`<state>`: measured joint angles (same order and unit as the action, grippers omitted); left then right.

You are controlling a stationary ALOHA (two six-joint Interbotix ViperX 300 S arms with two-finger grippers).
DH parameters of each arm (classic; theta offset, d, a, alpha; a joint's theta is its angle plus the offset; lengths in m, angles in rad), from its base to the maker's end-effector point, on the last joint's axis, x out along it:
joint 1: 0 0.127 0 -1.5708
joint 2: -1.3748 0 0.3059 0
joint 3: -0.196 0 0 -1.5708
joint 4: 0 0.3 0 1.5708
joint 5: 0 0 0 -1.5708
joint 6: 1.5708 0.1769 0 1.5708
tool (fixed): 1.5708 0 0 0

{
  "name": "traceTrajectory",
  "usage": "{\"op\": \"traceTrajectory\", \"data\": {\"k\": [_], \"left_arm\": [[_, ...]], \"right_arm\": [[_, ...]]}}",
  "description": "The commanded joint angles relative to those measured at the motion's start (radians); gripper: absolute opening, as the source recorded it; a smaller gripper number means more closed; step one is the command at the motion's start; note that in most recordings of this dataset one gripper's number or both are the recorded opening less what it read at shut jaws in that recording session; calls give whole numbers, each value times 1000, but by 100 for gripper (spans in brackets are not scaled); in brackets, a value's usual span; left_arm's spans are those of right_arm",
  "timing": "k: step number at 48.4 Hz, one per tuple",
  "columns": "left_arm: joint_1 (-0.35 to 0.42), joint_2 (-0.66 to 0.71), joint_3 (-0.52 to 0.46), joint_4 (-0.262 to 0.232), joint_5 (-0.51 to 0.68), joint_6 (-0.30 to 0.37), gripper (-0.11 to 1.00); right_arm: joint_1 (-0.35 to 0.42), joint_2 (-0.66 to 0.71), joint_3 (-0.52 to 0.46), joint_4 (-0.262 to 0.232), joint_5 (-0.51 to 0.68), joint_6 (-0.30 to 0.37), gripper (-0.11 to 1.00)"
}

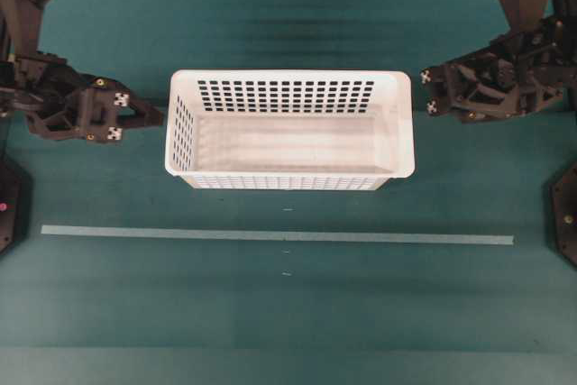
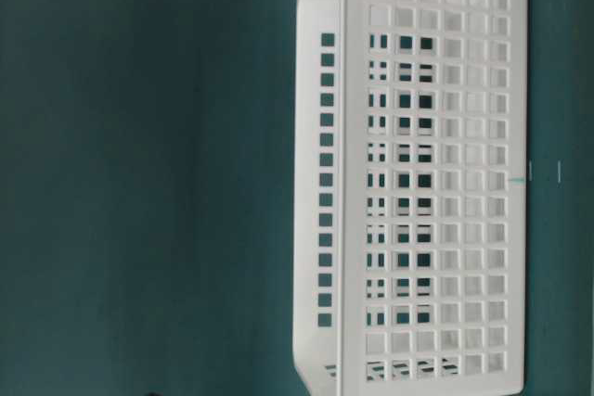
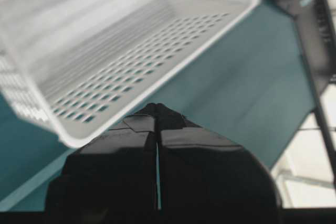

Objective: Lift the white basket with both hands.
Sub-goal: 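Move both grippers inward toward the short ends of the white basket, then lower both open grippers over the basket's left and right rims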

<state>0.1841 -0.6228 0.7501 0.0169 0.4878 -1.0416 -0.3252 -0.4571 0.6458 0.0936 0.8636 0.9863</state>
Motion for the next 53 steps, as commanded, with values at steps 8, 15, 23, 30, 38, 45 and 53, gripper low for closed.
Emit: {"op": "traceTrajectory", "data": {"k": [8,15,23,30,38,45,53], "left_arm": [[40,71,-81,5,215,-43,-4],[41,124,-115,5,281,-48,-4],[44,176,-150,5,348,-72,-4],[51,198,-167,5,354,-98,-3],[60,198,-166,6,354,-109,-1],[66,195,-161,6,344,-109,2],[66,195,-153,6,301,-106,15]], "right_arm": [[0,80,-75,-31,112,14,0],[-9,149,-118,-41,199,32,0],[-14,215,-173,-41,256,41,0],[-15,229,-192,-41,267,43,0],[-20,229,-186,-41,270,43,0],[-20,230,-179,-41,261,46,2],[-20,232,-169,-41,230,38,6]]}}
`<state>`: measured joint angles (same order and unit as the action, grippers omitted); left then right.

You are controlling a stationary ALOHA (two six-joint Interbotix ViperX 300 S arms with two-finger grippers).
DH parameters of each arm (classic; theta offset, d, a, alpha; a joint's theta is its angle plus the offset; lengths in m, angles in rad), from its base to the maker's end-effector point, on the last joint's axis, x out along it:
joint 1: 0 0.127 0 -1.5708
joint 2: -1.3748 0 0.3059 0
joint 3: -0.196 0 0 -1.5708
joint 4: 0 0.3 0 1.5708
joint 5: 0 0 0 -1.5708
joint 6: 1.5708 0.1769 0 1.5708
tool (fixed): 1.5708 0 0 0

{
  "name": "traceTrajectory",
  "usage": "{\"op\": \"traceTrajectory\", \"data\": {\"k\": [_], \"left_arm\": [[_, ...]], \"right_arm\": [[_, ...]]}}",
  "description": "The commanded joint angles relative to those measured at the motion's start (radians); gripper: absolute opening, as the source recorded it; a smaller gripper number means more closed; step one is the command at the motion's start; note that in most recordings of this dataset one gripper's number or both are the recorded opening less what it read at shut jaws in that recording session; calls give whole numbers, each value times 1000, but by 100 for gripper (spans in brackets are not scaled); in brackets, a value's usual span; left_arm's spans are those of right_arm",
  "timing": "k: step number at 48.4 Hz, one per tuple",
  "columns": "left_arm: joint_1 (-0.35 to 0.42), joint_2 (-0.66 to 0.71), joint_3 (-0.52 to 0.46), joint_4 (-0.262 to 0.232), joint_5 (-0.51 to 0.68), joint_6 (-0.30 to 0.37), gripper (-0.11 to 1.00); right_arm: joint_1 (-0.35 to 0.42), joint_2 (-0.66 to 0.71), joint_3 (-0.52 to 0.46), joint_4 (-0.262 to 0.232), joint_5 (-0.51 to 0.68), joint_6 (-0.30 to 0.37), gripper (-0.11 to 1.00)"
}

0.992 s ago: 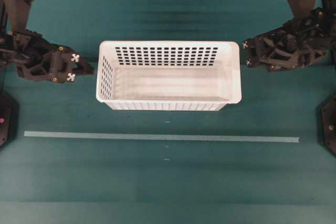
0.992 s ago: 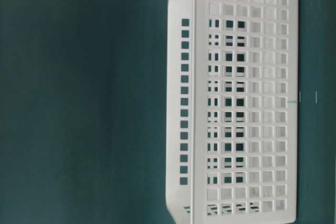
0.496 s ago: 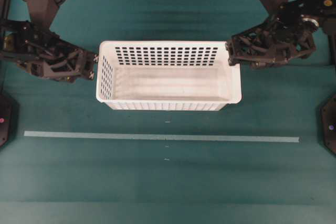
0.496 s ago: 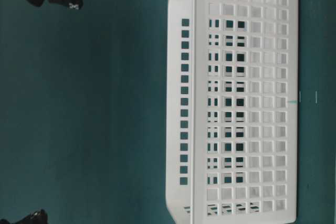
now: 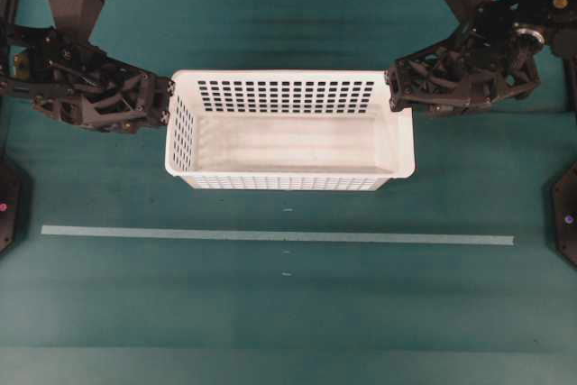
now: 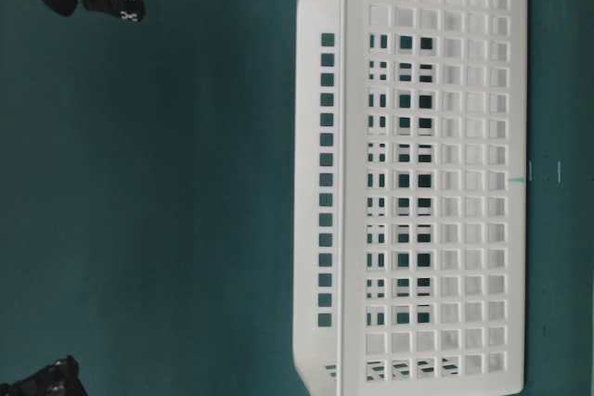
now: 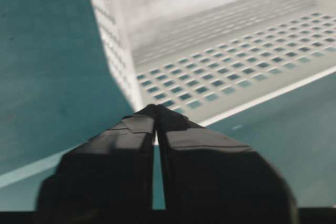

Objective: Lift the white basket with both hands.
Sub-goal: 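Lower both open grippers over the basket's left and right rims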

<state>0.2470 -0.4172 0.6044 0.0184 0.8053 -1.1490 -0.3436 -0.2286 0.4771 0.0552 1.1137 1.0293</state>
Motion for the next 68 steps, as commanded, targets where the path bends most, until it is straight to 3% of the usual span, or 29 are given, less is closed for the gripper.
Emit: {"op": "traceTrajectory", "data": {"k": [1,4,10,13,17,23,28,38,57,68], "left_arm": [[3,-12,-6,5,-18,2,18],[3,-12,-2,5,-20,2,29],[3,-12,3,5,-21,0,64],[3,-12,5,5,-21,-2,82],[3,-11,3,5,-21,-2,96],[3,-6,0,5,-28,-6,93],[6,12,-2,5,-37,-17,93],[9,57,-3,5,-77,-31,93],[17,173,18,5,-124,-37,93],[20,247,23,5,-164,-74,93]], "right_arm": [[-2,3,2,-3,-26,-5,7],[0,3,9,-3,-51,-2,10],[3,0,14,8,-103,6,20],[3,3,6,21,-126,6,30],[2,11,0,18,-132,5,50],[-2,15,0,18,-110,12,82],[-12,26,5,18,-77,57,97],[-12,57,20,18,-92,121,96],[9,160,29,18,-167,124,96],[18,218,52,18,-253,126,96]]}}
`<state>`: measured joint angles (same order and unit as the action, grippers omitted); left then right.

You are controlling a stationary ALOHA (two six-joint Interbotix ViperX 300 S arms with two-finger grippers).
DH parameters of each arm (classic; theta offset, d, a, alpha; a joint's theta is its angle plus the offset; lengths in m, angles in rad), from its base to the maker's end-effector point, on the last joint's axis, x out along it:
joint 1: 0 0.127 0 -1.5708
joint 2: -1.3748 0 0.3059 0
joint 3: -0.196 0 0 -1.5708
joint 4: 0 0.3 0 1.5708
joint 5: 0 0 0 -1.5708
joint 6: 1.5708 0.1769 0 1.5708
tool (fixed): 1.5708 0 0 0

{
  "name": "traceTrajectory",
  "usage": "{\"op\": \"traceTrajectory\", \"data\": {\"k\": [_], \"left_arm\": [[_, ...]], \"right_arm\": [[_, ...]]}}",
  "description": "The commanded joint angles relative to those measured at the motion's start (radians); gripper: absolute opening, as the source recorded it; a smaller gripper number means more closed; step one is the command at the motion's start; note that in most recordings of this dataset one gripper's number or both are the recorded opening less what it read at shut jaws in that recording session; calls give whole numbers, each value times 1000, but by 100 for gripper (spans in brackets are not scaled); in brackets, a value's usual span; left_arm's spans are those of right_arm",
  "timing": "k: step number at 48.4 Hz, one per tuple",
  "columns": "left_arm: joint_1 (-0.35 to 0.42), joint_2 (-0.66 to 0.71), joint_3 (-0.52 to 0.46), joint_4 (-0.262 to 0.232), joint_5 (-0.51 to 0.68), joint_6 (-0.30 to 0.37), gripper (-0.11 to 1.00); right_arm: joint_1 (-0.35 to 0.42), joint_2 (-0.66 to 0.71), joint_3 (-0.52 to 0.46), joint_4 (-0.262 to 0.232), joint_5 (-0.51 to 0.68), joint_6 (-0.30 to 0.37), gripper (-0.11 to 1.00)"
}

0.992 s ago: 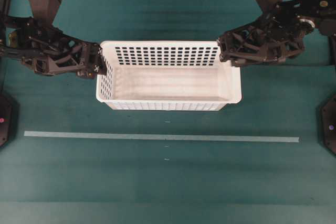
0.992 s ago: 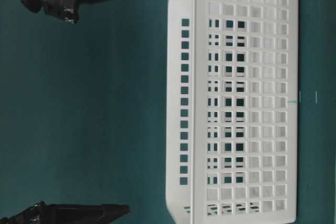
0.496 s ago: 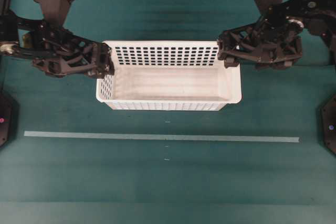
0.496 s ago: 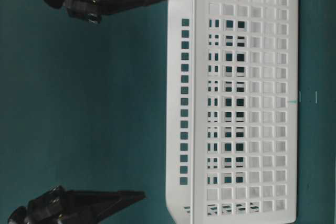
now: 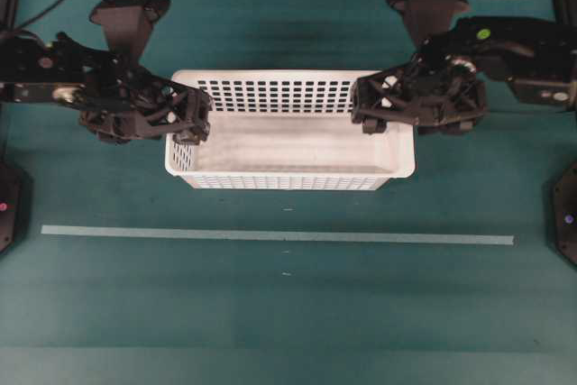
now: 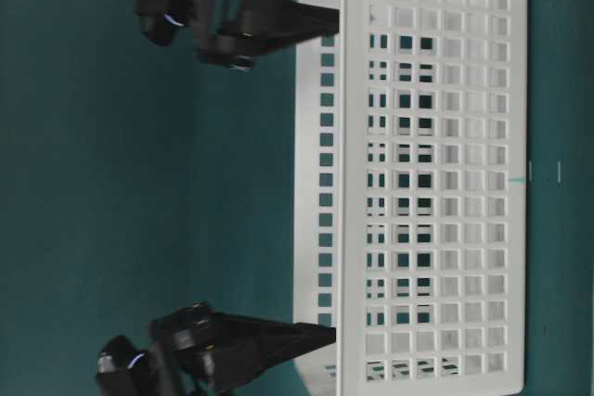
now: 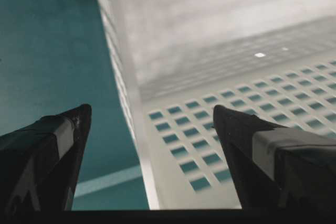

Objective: Lift the white basket with both hands.
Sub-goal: 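Lower both open grippers over the basket's left and right rims, then close both grippers on the basket's end rims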

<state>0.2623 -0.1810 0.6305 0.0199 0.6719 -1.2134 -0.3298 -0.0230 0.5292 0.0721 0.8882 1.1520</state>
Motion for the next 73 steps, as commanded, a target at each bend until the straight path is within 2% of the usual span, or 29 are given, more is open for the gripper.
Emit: {"op": "traceTrajectory", "data": {"k": [1,11,25,34,38,40,44,48,52,57,73], "left_arm": [[5,17,0,3,-41,-12,93],[5,31,23,3,-81,-25,93],[5,41,28,3,-91,-21,92],[3,43,38,3,-121,-23,87],[5,46,43,3,-127,-25,78],[3,49,43,3,-127,-25,70],[3,55,40,3,-126,-25,47],[5,55,38,3,-124,-25,25],[3,54,41,3,-124,-25,8],[3,55,41,3,-124,-25,-1],[5,54,38,3,-123,-26,-1]], "right_arm": [[5,15,3,2,-38,5,96],[5,20,20,2,-69,6,96],[6,17,37,2,-75,49,96],[6,18,40,2,-75,63,94],[8,21,40,3,-77,78,88],[8,21,40,6,-80,83,81],[8,23,41,8,-101,94,62],[8,21,43,9,-112,101,37],[8,21,48,9,-115,104,17],[8,18,54,9,-118,106,16],[5,17,58,9,-126,98,16]]}}
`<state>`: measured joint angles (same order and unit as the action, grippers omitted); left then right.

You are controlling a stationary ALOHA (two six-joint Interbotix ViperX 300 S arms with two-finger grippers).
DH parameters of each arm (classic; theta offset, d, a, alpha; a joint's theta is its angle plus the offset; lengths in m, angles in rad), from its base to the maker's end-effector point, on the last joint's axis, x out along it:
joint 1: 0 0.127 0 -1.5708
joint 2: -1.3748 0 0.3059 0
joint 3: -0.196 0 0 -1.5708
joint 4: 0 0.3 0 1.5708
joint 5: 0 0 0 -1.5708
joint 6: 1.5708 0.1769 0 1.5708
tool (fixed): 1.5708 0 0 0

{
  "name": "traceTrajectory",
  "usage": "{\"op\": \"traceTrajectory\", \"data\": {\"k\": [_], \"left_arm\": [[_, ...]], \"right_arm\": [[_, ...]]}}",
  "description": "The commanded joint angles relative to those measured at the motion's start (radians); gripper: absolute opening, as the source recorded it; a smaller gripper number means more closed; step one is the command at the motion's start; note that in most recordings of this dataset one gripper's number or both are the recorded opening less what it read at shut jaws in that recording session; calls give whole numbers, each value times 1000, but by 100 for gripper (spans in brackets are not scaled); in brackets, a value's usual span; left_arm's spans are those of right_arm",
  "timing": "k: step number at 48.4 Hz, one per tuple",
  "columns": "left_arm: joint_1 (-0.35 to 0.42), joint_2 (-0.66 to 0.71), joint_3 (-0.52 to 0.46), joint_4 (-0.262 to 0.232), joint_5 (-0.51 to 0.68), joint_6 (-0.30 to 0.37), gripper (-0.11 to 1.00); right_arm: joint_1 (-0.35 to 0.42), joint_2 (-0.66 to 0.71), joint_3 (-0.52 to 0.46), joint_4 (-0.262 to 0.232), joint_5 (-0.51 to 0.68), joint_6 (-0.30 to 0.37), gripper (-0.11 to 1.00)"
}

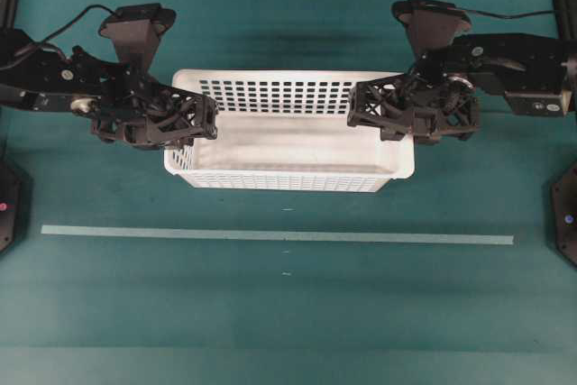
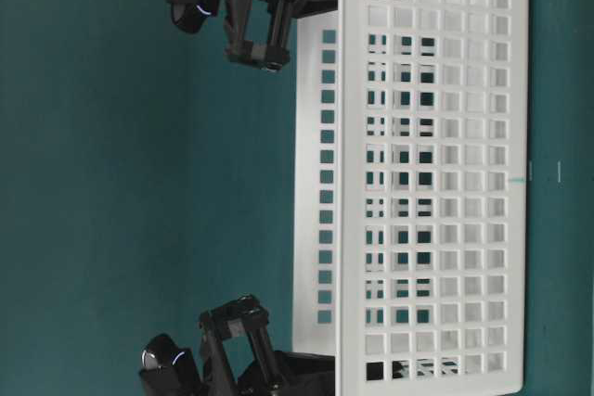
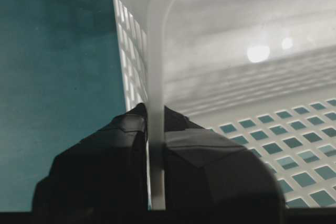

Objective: Lift the white basket with both hands.
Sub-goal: 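Close both grippers on the basket's end rims, then lift the basket with both grippers and pull it toward the front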

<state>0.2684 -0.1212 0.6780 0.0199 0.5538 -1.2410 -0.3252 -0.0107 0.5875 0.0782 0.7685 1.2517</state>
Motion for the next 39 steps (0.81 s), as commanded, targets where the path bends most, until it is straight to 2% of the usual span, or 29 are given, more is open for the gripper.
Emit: {"op": "traceTrajectory", "data": {"k": [1,29,39], "left_arm": [[-2,-8,-12,3,-6,2,-1],[-2,-74,-41,3,63,-5,-1],[-5,-86,-44,3,66,-8,-1]], "right_arm": [[0,5,0,3,-6,-2,16],[-6,-57,-18,3,38,-15,16],[14,-61,-17,3,40,-15,16]]}}
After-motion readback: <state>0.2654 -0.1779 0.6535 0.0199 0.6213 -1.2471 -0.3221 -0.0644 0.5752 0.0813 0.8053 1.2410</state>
